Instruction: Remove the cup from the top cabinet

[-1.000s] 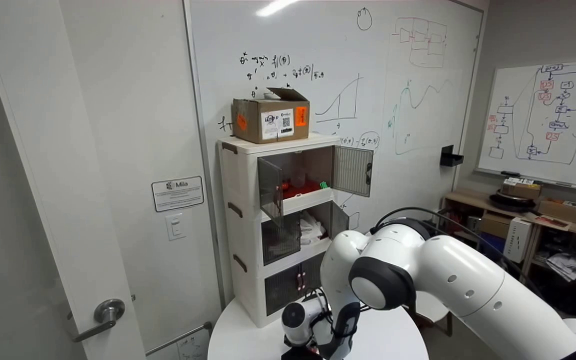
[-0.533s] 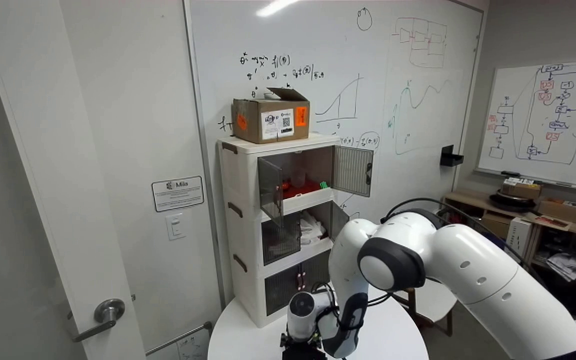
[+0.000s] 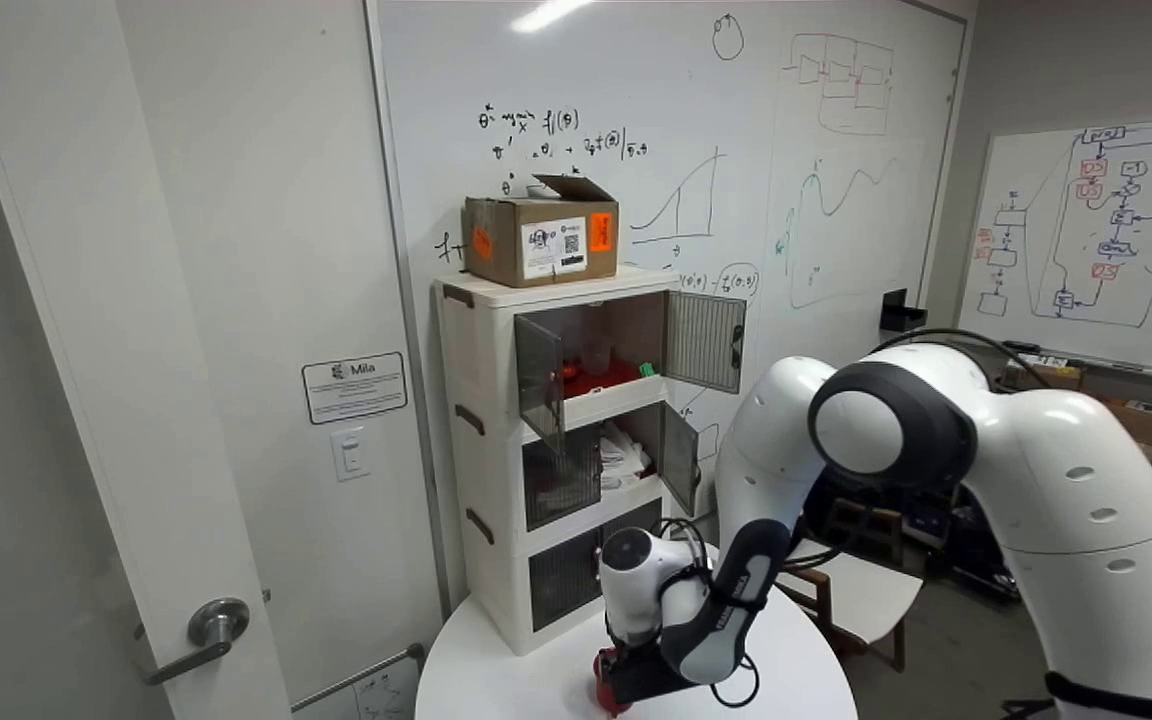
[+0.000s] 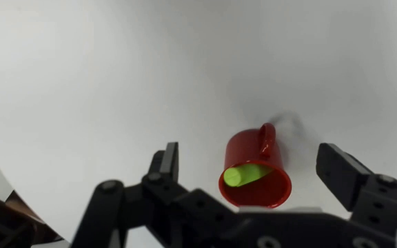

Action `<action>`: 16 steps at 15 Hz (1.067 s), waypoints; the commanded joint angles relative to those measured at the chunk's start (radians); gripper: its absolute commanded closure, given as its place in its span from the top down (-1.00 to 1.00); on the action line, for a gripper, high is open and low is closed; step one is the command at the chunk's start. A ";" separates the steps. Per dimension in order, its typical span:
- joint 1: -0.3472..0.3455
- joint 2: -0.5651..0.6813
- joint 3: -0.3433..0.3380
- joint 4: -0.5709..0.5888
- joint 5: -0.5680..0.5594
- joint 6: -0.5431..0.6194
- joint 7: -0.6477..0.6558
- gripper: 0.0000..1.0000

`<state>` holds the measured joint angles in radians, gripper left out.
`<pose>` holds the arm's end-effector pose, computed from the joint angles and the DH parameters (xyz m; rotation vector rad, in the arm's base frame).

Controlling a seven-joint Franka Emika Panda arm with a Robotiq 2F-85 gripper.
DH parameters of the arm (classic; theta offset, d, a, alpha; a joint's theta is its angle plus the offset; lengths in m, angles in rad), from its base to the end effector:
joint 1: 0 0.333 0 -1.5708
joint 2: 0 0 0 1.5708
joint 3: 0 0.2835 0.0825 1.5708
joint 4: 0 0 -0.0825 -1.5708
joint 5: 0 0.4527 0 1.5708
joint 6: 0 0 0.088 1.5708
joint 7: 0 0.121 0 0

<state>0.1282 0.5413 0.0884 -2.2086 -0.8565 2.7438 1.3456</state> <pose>0.5234 0.1492 0.0229 2.8920 -0.5068 0.3032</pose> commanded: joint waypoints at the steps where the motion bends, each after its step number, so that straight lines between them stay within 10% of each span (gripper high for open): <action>1: 0.017 -0.238 0.001 -0.122 0.143 -0.114 -0.206 1.00; 9: -0.029 -0.642 0.006 -0.253 0.562 -0.027 -0.491 1.00; 12: -0.046 -0.773 -0.018 -0.225 0.745 -0.214 -0.573 1.00; 16: -0.159 -0.888 0.029 -0.155 0.571 -0.551 -0.490 1.00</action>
<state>0.0396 -0.2630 0.0749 -2.3910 -0.1880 2.3872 0.8145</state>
